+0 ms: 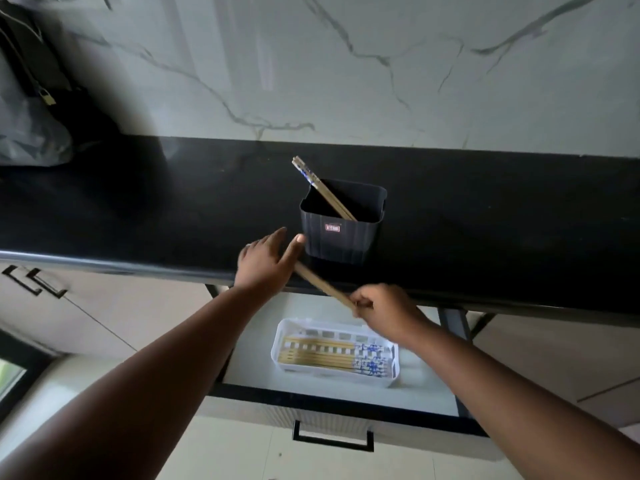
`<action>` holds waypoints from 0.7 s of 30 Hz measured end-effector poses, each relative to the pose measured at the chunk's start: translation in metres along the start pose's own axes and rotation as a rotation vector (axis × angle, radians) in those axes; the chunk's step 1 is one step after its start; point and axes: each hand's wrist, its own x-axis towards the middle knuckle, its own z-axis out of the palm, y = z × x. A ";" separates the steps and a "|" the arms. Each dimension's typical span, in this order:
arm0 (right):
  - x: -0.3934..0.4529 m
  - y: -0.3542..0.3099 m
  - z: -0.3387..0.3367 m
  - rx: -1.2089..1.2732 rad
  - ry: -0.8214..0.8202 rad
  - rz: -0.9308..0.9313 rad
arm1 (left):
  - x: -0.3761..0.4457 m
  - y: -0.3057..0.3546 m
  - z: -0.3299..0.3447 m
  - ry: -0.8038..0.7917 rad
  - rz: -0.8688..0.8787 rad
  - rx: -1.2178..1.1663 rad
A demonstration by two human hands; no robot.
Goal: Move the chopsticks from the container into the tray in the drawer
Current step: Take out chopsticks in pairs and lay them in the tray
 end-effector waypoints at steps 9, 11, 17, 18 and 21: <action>-0.002 0.048 0.071 -0.636 -0.284 -0.021 | 0.032 -0.081 0.025 -0.274 0.089 0.635; 0.004 0.047 0.077 -0.710 -0.303 0.006 | 0.043 -0.083 0.027 -0.275 0.180 0.672; 0.021 0.058 0.093 -0.755 -0.336 0.054 | 0.065 -0.094 0.029 -0.304 0.350 0.570; 0.023 0.062 0.096 -0.723 -0.342 0.036 | 0.066 -0.096 0.029 -0.299 0.365 0.544; 0.031 0.074 0.105 -0.633 -0.388 0.013 | 0.066 -0.099 0.028 -0.284 0.392 0.495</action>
